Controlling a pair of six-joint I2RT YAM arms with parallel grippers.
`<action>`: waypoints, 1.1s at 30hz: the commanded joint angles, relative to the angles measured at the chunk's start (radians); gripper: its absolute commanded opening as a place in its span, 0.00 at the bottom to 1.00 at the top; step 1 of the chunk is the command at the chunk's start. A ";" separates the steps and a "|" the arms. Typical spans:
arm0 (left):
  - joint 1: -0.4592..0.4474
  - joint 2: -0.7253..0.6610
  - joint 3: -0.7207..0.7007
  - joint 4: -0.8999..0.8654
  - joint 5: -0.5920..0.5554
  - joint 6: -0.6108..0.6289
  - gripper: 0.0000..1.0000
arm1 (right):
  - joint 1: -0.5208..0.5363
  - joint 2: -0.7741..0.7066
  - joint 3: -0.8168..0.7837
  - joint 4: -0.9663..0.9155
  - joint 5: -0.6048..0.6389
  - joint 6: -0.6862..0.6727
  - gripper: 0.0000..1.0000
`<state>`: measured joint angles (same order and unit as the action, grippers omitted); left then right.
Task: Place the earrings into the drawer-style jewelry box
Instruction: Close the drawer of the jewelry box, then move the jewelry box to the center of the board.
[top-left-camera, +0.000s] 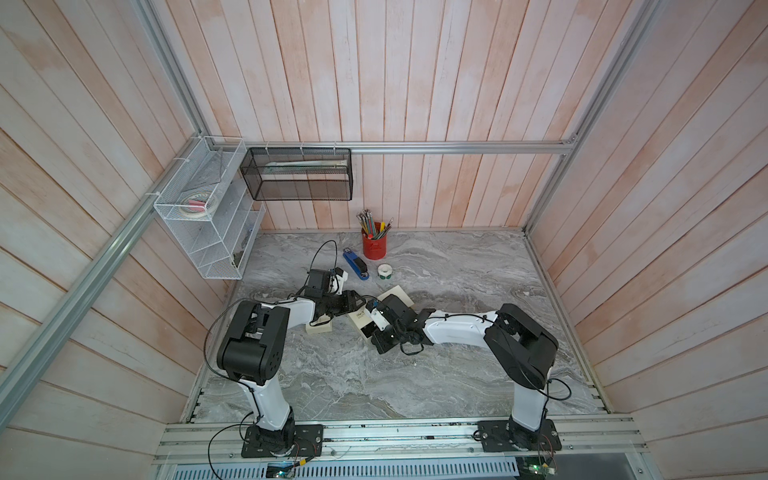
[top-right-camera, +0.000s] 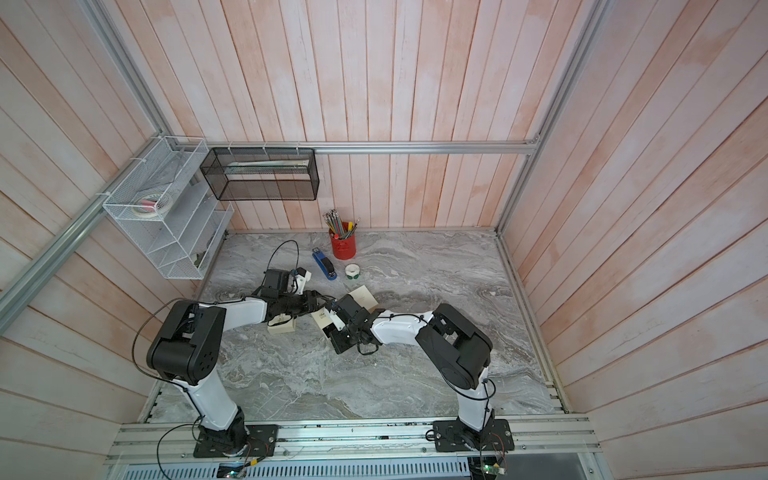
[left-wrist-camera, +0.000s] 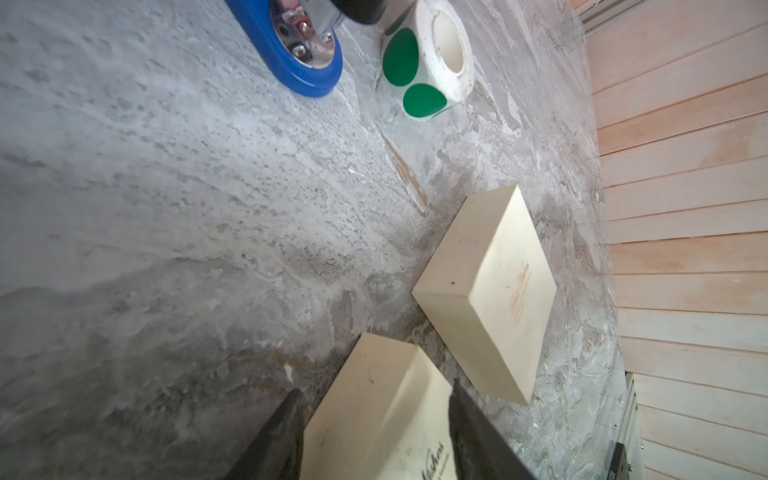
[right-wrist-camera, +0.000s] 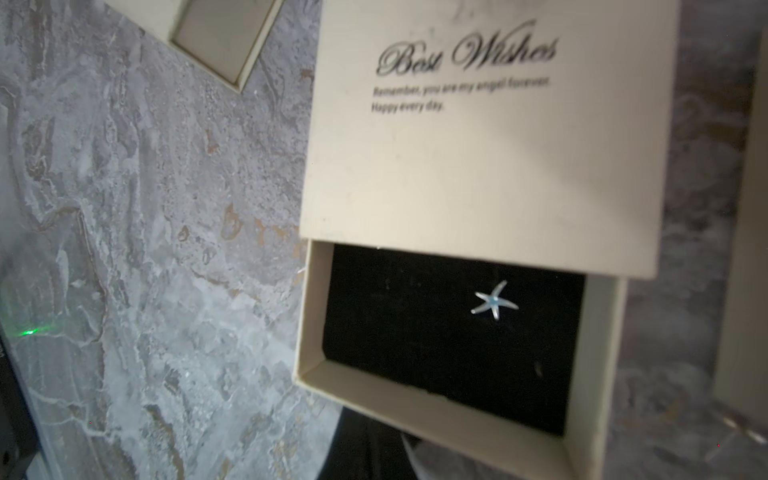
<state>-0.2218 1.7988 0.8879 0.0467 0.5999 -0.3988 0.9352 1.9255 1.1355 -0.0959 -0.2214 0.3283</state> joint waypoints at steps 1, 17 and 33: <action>-0.007 0.012 -0.015 -0.013 0.024 0.013 0.56 | -0.010 0.032 0.059 0.043 0.010 -0.030 0.00; 0.049 0.006 -0.016 0.004 0.049 0.000 0.56 | -0.021 0.124 0.183 0.045 0.001 -0.074 0.00; 0.169 0.072 0.152 -0.075 -0.034 -0.047 0.60 | -0.020 0.268 0.382 0.067 -0.019 -0.091 0.00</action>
<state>-0.0731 1.8439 1.0248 0.0055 0.5858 -0.4335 0.9192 2.1628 1.4822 -0.0525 -0.2348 0.2527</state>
